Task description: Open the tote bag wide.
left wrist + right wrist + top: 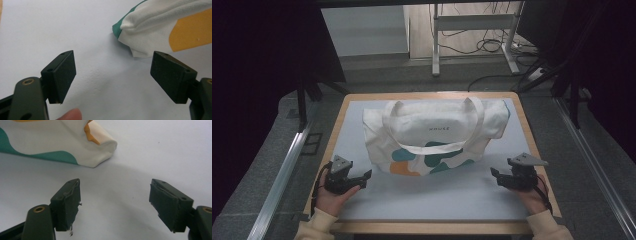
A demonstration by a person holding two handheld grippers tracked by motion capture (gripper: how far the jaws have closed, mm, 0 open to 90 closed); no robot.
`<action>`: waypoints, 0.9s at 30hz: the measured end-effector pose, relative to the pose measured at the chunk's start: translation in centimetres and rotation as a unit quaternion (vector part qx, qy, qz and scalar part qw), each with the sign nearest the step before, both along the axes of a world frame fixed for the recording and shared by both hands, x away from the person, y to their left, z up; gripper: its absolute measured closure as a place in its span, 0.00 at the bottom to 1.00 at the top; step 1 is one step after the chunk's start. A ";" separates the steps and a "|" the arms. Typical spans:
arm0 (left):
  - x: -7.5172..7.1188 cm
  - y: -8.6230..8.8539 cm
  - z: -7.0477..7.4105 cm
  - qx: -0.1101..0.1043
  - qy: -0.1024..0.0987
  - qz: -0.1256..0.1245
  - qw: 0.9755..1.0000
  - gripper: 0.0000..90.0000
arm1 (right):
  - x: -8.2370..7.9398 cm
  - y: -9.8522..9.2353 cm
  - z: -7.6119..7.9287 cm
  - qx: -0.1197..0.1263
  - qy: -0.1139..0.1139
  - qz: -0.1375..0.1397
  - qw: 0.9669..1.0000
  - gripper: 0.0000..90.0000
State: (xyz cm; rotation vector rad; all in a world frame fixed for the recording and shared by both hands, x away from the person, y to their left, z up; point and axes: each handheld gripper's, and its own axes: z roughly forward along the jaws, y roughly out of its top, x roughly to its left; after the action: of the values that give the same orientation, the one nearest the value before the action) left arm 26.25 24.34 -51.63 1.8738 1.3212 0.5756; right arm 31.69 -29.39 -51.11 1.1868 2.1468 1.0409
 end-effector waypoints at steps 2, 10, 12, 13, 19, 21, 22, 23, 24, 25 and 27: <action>0.0 0.1 0.0 -0.002 -0.001 -0.001 1.000 0.23 | 0.0 0.0 0.0 0.000 0.002 -0.002 1.000 0.29; 0.0 0.3 0.1 -0.013 0.003 -0.005 1.000 0.25 | 0.0 0.0 0.0 -0.001 0.002 -0.004 1.000 0.30; -0.1 0.3 0.2 -0.015 0.003 -0.005 1.000 0.25 | 0.0 0.0 0.1 0.000 0.000 -0.005 1.000 0.30; -0.1 0.3 0.2 -0.015 0.003 -0.005 1.000 0.26 | 0.0 0.0 0.1 0.000 0.000 -0.005 1.000 0.30; -0.3 0.4 0.4 -0.016 0.007 -0.004 1.000 0.28 | 0.0 0.0 0.2 0.005 -0.002 -0.004 1.000 0.30; -0.4 0.5 0.4 -0.017 0.005 -0.004 1.000 0.28 | 0.0 0.0 0.3 0.005 -0.003 -0.002 1.000 0.30; -0.5 0.6 0.5 -0.017 0.005 -0.004 1.000 0.28 | 0.0 0.0 0.3 0.005 -0.003 -0.002 1.000 0.30; -0.6 0.6 0.5 -0.020 0.004 -0.003 1.000 0.28 | 0.0 0.0 0.3 0.006 -0.003 -0.001 1.000 0.30; -0.6 0.7 0.6 -0.022 0.003 -0.003 1.000 0.28 | 0.0 0.0 0.3 0.006 -0.003 -0.001 1.000 0.30; -0.7 0.8 0.7 -0.024 0.002 -0.001 1.000 0.28 | 0.0 0.0 0.3 0.005 -0.002 -0.001 1.000 0.30; -0.8 0.9 0.7 -0.026 0.000 -0.001 1.000 0.28 | 0.0 0.0 0.3 0.005 -0.001 -0.001 1.000 0.31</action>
State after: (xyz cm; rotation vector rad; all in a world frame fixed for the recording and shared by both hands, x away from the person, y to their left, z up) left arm 25.49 25.24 -50.88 1.8325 1.3223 0.5345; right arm 31.71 -29.43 -50.86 1.1907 2.1407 1.0539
